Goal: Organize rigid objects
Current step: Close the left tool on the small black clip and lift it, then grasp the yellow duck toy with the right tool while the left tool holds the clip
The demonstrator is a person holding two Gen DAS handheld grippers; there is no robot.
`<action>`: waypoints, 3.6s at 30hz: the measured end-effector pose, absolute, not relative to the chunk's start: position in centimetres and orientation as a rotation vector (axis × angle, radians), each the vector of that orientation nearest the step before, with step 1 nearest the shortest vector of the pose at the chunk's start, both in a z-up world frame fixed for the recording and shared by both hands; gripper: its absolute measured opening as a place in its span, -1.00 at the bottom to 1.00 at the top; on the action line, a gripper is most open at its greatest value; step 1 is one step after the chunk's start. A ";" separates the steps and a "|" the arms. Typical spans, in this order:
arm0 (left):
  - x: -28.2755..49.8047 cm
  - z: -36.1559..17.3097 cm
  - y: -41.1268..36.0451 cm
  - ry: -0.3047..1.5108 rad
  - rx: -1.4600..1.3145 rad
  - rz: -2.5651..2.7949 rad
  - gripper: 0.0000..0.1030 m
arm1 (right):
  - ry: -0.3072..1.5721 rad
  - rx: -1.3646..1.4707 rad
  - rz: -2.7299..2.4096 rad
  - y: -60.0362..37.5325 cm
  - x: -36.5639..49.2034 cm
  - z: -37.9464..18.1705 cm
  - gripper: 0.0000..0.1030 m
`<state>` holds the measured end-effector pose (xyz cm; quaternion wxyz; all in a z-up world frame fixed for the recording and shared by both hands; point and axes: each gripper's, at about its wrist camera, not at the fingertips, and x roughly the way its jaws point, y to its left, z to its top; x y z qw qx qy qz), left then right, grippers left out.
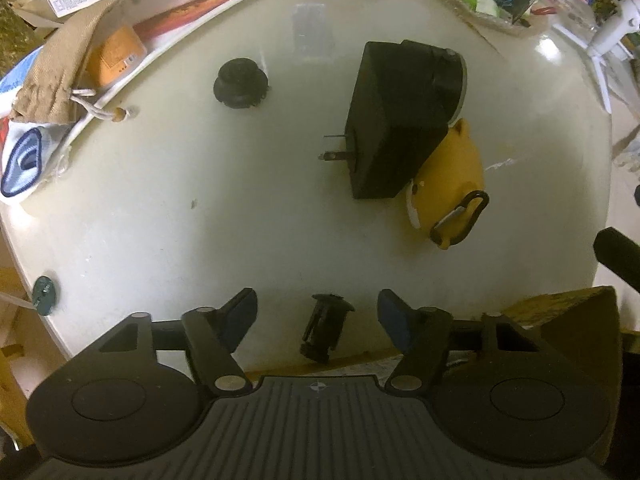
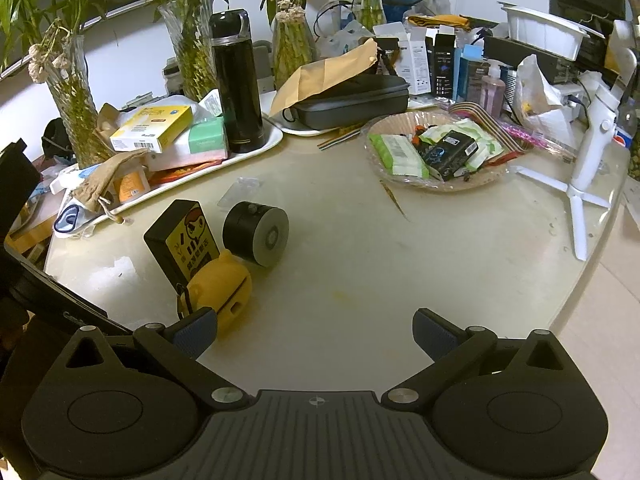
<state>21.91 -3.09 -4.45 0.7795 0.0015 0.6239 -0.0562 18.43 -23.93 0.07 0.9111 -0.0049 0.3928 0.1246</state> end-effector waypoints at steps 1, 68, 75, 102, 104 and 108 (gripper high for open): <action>21.9 -4.5 -3.1 1.349 -0.001 -0.124 0.17 | 0.810 -0.009 0.257 -24.0 18.4 0.1 1.00; 18.7 -1.0 6.2 0.973 -0.532 -0.297 -0.55 | 0.854 0.097 0.313 -20.4 21.5 -0.5 1.00; 18.9 -1.9 8.1 0.999 -0.661 -0.299 -0.55 | 0.870 0.125 0.324 -19.7 22.7 -0.8 1.00; 18.5 -1.0 6.6 0.938 -0.419 -0.251 -0.55 | 1.054 0.040 0.334 -14.5 26.0 -4.6 0.04; 18.4 -0.9 6.4 0.933 -0.407 -0.258 -0.55 | 1.053 0.045 0.332 -14.7 25.9 -4.5 0.03; 18.4 -0.6 5.9 0.920 -0.387 -0.273 -0.55 | 1.029 0.038 0.340 -15.0 25.4 -4.0 0.02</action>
